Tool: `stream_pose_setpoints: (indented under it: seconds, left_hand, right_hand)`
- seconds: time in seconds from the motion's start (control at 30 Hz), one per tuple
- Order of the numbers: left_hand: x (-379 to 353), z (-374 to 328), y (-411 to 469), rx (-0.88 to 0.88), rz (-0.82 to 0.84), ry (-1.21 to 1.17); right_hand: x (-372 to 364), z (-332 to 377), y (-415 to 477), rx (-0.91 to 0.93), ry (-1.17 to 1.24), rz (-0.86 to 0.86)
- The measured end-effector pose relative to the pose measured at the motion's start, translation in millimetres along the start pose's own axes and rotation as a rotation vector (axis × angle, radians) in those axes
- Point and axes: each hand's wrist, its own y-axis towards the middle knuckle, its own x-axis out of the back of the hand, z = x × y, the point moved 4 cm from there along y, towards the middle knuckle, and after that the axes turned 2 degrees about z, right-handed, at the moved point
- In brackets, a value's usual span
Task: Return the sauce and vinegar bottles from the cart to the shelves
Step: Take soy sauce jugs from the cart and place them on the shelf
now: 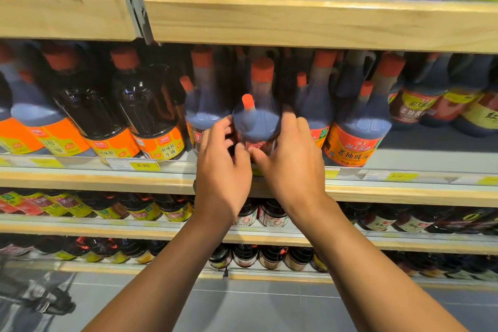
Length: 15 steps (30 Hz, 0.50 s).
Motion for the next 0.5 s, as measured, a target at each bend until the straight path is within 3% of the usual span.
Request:
stream_pose_setpoints:
  seconds: [0.27,0.5]
  left_hand:
    - [0,6,4,0.133,0.167,-0.12]
    - [-1,4,0,0.187,0.268,-0.068]
  right_hand:
    - [-1,-3,0,0.111,-0.057,0.091]
    - [-3,-14,2,0.109,0.013,0.137]
